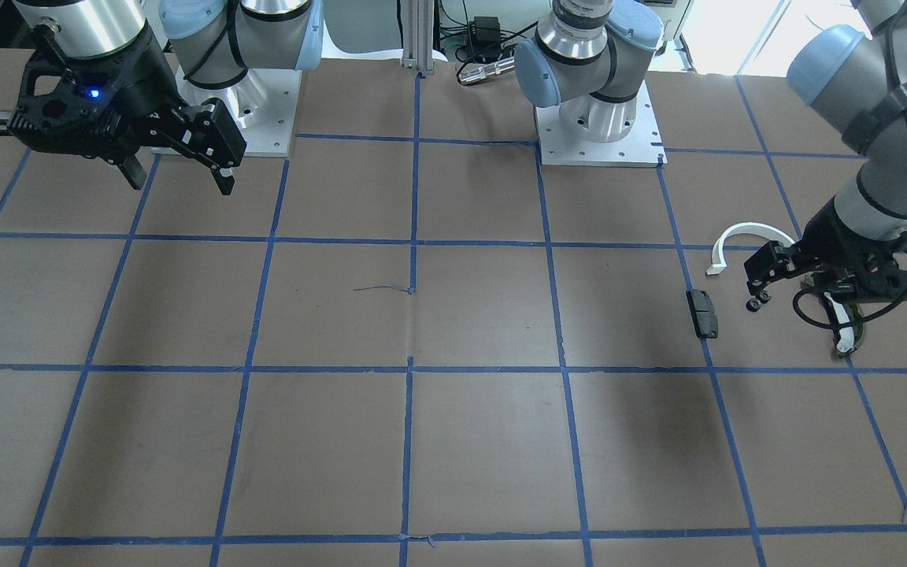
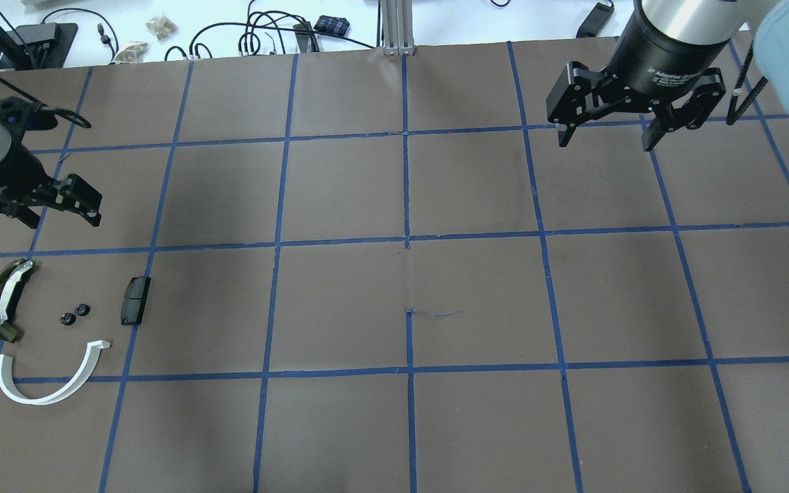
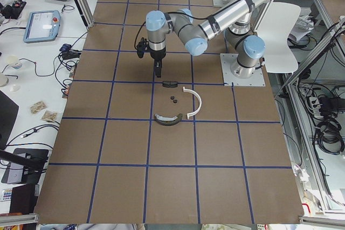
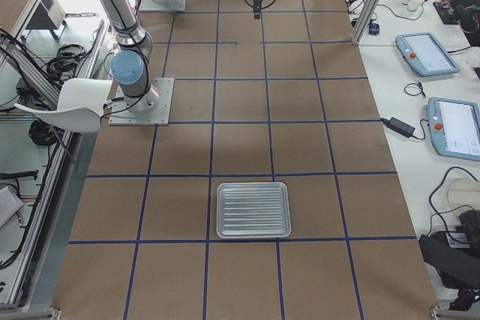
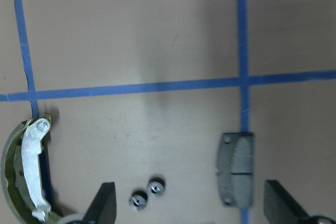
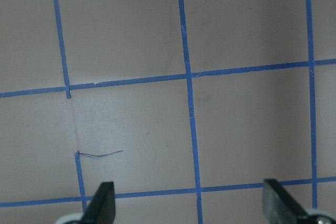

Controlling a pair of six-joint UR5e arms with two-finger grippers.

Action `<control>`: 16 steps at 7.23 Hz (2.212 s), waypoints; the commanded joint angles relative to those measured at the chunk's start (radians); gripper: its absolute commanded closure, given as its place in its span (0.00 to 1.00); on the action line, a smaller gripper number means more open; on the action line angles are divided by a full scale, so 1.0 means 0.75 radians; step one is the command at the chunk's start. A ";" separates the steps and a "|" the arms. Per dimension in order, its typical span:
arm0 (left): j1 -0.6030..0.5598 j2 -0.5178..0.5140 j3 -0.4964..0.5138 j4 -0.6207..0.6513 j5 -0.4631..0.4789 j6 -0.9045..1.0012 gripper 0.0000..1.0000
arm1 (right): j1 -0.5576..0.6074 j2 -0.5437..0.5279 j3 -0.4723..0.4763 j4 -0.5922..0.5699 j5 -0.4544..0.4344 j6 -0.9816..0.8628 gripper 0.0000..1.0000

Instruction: Place bearing gear from tray to pile

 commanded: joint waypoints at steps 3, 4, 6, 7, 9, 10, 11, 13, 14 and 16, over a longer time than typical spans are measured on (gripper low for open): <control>-0.484 0.053 0.365 -0.388 0.003 -0.528 0.00 | 0.000 -0.003 0.002 0.000 -0.002 -0.001 0.00; -0.525 0.085 0.366 -0.392 -0.043 -0.539 0.00 | 0.000 -0.003 0.002 0.000 -0.002 -0.001 0.00; -0.489 0.165 0.350 -0.482 -0.087 -0.515 0.00 | 0.000 -0.003 0.002 0.000 -0.002 -0.001 0.00; -0.487 0.173 0.323 -0.499 -0.109 -0.506 0.00 | 0.000 -0.003 0.002 -0.002 -0.002 -0.001 0.00; -0.483 0.179 0.321 -0.495 -0.107 -0.323 0.00 | 0.000 -0.003 0.002 -0.002 -0.002 -0.001 0.00; -0.483 0.165 0.353 -0.497 -0.109 -0.330 0.00 | 0.000 -0.003 0.002 0.000 -0.002 -0.001 0.00; -0.485 0.165 0.358 -0.497 -0.107 -0.393 0.00 | 0.000 -0.001 0.002 -0.002 -0.002 -0.001 0.00; -0.481 0.163 0.360 -0.497 -0.107 -0.449 0.00 | 0.000 -0.003 0.002 0.000 0.000 -0.001 0.00; -0.481 0.165 0.360 -0.501 -0.103 -0.449 0.00 | 0.000 -0.003 0.000 0.000 0.000 0.001 0.00; -0.477 0.159 0.360 -0.501 -0.109 -0.449 0.00 | 0.000 -0.003 -0.002 -0.008 0.002 -0.001 0.00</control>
